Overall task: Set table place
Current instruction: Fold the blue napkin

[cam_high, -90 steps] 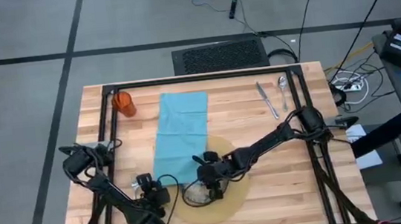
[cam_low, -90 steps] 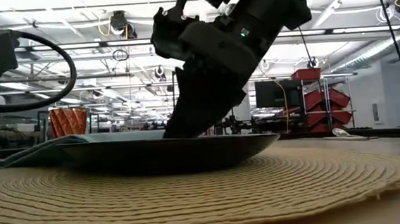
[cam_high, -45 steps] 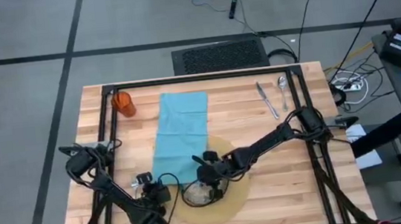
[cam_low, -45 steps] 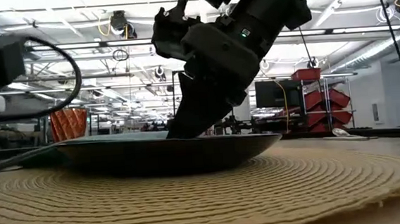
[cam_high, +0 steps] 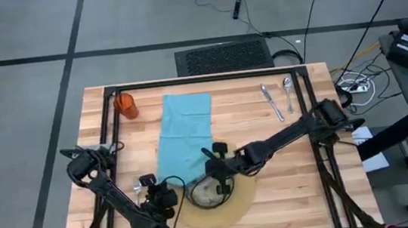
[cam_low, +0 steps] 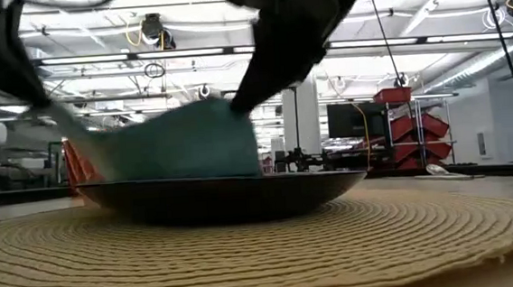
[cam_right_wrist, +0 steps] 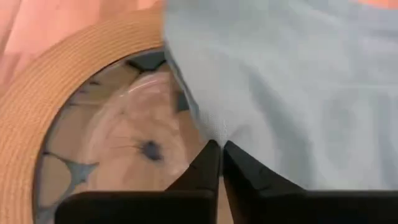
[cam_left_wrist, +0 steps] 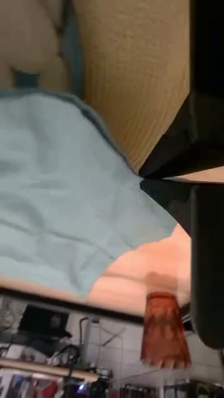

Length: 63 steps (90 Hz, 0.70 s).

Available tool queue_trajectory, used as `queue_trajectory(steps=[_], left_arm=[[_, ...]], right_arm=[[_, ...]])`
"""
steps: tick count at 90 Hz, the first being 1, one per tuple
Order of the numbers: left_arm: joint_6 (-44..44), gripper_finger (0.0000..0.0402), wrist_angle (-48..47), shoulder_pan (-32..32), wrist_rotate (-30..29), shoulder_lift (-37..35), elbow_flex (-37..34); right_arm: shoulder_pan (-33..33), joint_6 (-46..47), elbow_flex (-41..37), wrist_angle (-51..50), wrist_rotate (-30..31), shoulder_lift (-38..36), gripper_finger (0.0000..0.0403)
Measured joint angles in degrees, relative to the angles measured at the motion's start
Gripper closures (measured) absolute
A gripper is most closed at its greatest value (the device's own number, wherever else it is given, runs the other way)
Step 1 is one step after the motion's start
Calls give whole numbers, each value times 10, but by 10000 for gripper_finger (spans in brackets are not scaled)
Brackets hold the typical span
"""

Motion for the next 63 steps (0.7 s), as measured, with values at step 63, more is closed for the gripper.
queue_trajectory(steps=[63], left_arm=[[246, 401, -15, 87, -295, -18, 293]], right_arm=[[-5, -65, 23, -143, 156, -303, 403]])
